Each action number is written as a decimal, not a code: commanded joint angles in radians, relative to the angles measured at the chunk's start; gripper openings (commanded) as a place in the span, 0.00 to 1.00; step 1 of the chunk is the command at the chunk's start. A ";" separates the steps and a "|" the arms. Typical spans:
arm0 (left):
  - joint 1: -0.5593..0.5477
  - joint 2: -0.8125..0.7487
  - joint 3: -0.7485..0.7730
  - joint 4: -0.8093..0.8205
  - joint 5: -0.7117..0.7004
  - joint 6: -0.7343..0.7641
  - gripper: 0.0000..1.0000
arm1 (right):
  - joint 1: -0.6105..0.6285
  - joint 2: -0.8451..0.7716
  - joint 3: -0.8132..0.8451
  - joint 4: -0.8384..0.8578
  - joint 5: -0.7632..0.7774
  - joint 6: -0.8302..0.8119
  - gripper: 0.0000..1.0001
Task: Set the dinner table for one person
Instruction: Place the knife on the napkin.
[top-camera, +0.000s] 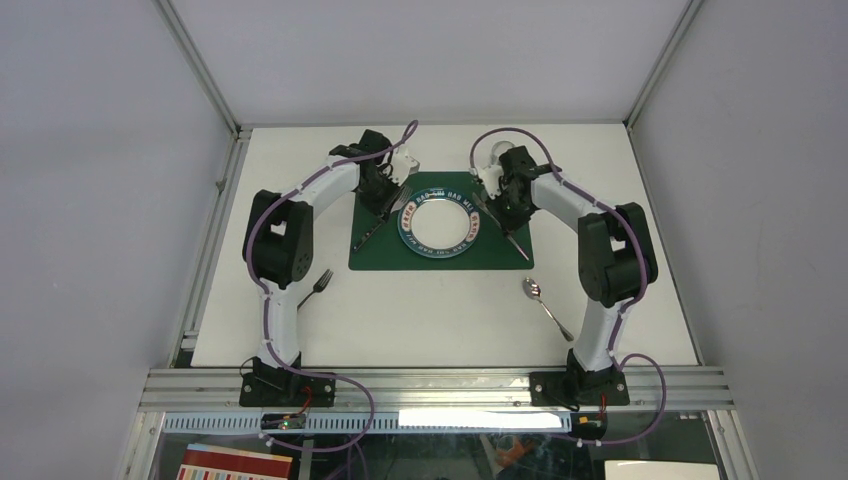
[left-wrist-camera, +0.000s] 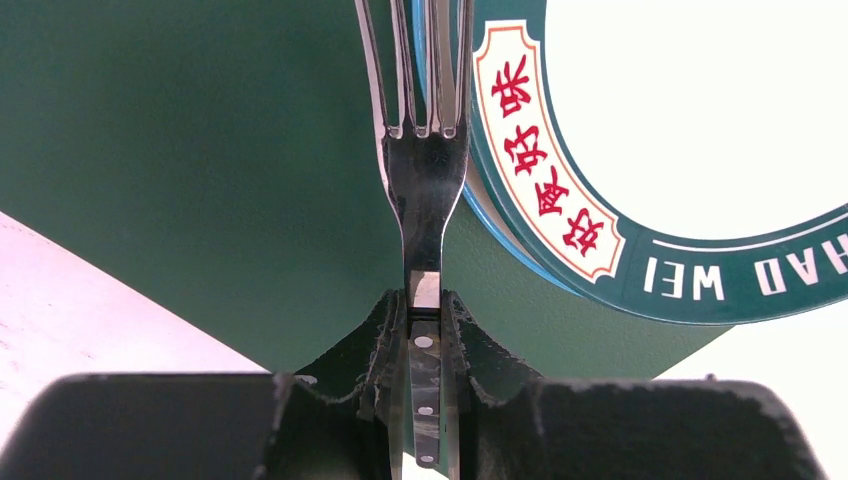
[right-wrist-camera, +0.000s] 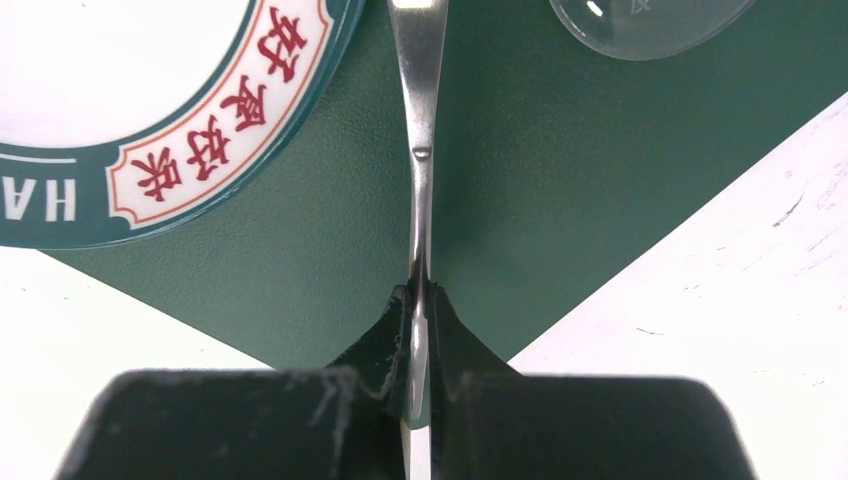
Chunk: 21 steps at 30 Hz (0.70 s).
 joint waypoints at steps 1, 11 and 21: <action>-0.010 -0.004 0.011 0.008 -0.005 -0.024 0.00 | 0.013 -0.009 0.025 0.033 0.020 0.018 0.00; -0.012 -0.018 -0.014 0.014 -0.021 -0.033 0.00 | 0.028 -0.019 0.011 0.043 0.057 0.037 0.00; -0.010 -0.038 -0.038 0.039 -0.077 -0.046 0.00 | 0.030 -0.029 -0.004 0.054 0.119 0.063 0.00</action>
